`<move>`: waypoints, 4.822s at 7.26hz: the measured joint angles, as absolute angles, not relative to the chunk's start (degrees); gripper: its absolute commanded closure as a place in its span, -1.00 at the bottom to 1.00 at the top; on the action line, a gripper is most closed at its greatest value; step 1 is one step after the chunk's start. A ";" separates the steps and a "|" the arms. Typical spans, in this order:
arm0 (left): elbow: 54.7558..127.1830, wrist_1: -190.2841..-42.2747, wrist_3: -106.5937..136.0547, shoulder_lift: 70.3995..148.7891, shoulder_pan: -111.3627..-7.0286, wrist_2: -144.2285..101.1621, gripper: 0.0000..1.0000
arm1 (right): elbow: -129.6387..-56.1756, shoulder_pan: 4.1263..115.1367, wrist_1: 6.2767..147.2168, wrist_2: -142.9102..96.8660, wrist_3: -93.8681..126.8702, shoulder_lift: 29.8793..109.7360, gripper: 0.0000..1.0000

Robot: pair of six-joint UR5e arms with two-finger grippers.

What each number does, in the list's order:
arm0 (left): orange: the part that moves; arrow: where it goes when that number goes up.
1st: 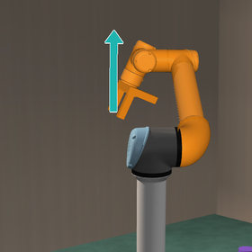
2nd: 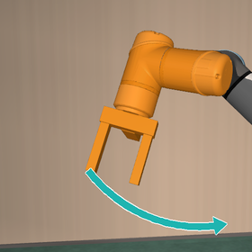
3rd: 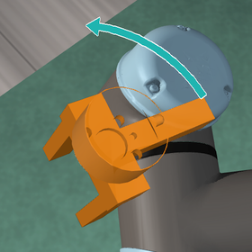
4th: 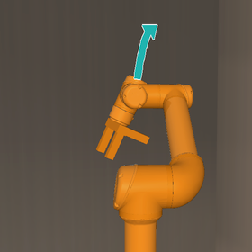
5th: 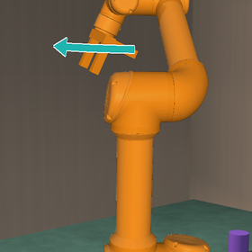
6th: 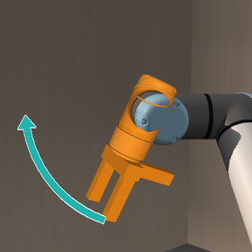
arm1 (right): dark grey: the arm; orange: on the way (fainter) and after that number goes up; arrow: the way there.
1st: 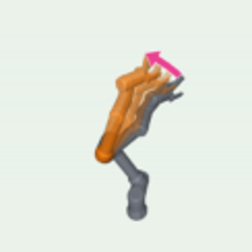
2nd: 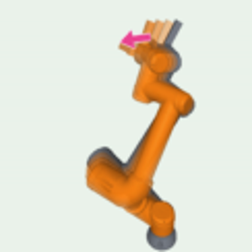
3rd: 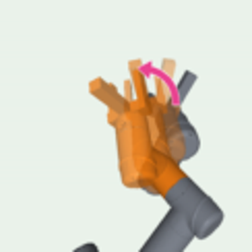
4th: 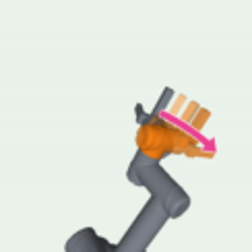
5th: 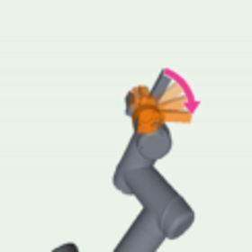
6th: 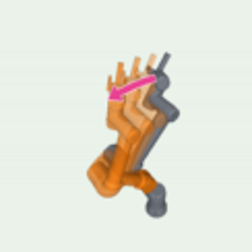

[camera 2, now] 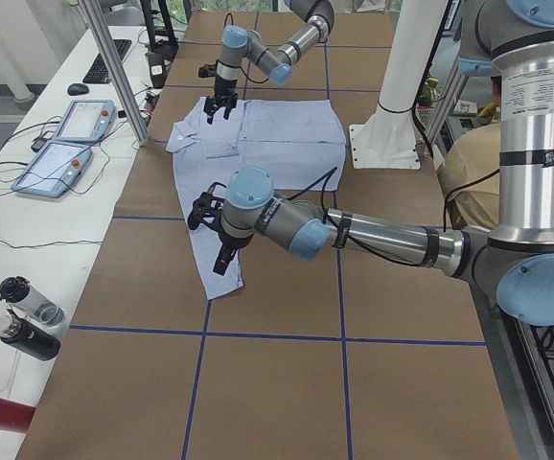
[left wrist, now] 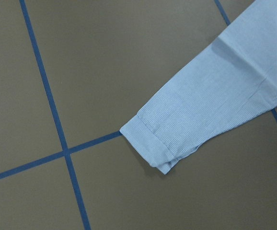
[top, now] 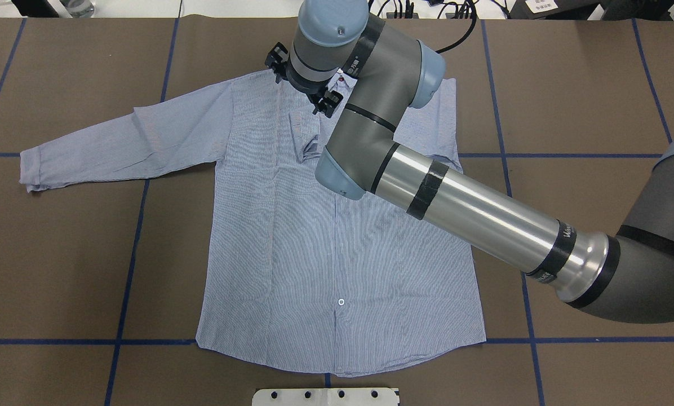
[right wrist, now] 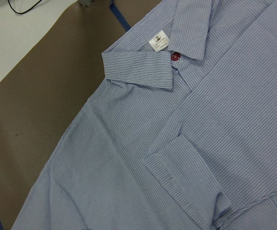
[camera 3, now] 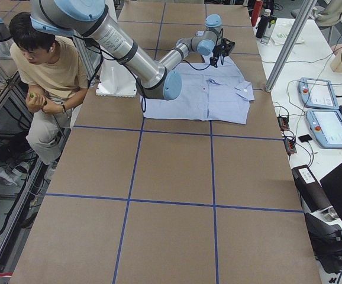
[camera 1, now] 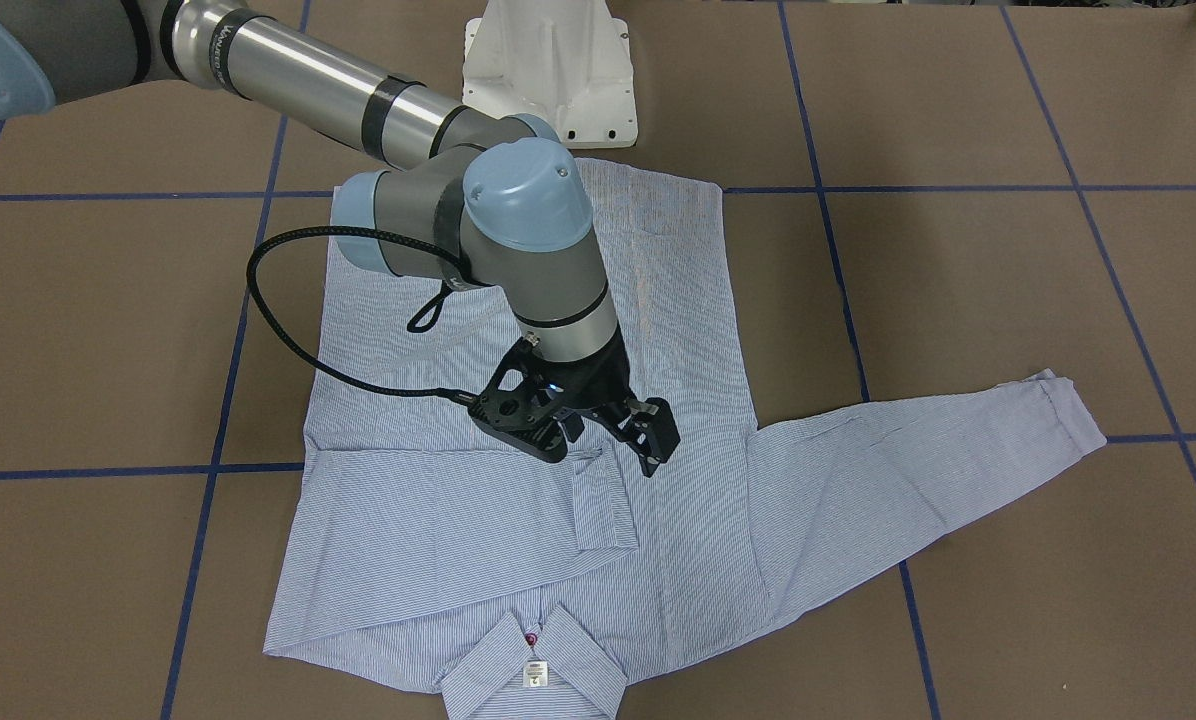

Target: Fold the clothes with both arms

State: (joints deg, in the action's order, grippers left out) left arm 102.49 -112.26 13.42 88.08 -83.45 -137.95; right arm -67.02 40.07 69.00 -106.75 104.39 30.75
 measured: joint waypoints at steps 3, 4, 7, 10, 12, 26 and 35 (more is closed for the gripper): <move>89.24 -114.45 21.77 96.90 -77.98 -138.08 -0.96 | -81.94 44.46 71.93 -112.18 103.49 45.63 -0.93; 84.85 -119.20 25.53 97.77 -75.88 -138.09 -0.89 | -85.82 45.30 71.96 -113.17 101.35 49.93 -0.93; 71.59 -142.53 42.66 97.85 -68.72 -137.82 -0.95 | -90.44 46.13 70.54 -113.38 97.12 56.83 -0.96; 68.58 -149.54 47.97 97.36 -64.88 -137.33 -0.76 | -91.59 46.12 70.07 -113.14 96.43 58.49 -0.96; 67.55 -150.13 48.61 97.25 -64.37 -136.85 -0.51 | -91.87 45.93 70.05 -113.06 96.29 58.88 -0.96; 80.57 -137.47 66.35 104.95 -64.50 -135.37 1.00 | -94.74 48.20 70.05 -114.63 96.03 60.63 -0.98; 84.71 -129.90 101.80 134.51 -41.12 -114.20 1.00 | -98.17 61.27 70.05 -125.39 79.99 71.65 -0.99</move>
